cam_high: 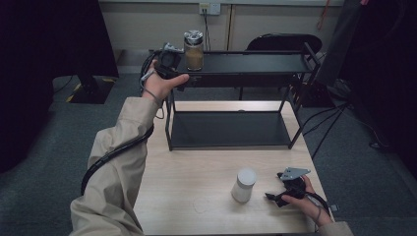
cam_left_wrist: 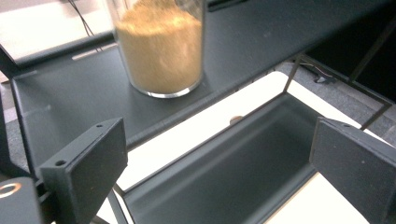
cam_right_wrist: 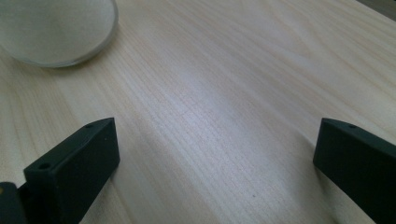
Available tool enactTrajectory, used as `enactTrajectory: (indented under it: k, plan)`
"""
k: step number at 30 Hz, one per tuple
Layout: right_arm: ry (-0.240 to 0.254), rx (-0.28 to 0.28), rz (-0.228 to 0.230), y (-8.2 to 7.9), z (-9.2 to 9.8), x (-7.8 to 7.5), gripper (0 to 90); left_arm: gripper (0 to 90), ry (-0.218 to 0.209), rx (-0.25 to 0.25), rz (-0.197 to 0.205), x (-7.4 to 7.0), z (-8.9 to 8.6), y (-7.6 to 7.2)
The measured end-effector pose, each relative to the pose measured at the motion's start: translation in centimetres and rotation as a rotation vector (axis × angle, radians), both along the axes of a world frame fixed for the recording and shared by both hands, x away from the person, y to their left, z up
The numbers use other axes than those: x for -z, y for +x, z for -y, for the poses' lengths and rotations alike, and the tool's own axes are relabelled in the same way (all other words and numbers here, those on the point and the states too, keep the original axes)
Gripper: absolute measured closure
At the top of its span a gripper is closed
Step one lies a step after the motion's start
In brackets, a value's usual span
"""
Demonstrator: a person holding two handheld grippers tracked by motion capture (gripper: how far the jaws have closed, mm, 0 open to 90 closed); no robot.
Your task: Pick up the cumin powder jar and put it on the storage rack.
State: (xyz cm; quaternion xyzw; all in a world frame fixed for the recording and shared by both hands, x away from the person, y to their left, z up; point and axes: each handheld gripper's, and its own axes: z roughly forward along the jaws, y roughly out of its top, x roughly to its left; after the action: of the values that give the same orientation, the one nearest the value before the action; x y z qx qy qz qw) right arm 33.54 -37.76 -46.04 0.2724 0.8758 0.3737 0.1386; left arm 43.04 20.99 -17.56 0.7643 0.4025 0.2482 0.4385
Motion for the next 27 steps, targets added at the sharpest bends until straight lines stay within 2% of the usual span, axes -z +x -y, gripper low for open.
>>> enactTrajectory:
  k: [4, 6, 16, 24, 27]
  plan:
    - [0.000, 0.002, 0.000, 0.0, 0.0, 0.0, 0.0, 3.5, 0.003, 0.012, -0.010, 0.7, -0.3, -0.6]
    - [0.000, 0.002, 0.000, 0.0, 0.0, 0.0, 0.0, 3.5, 0.006, 0.028, -0.013, 1.4, -0.6, -1.2]
    - [0.000, 0.006, 0.000, -0.1, -0.1, 0.0, 0.0, 3.5, 0.008, 0.057, -0.005, 3.7, -1.5, -3.3]
    - [0.000, 0.007, 0.000, -0.1, -0.1, 0.0, 0.0, 3.2, 0.025, 0.072, -0.018, 5.2, -1.9, -4.2]
    - [0.000, 0.007, 0.000, -0.1, -0.1, 0.0, 0.0, 3.2, 0.018, 0.073, -0.023, 5.7, -2.1, -4.5]
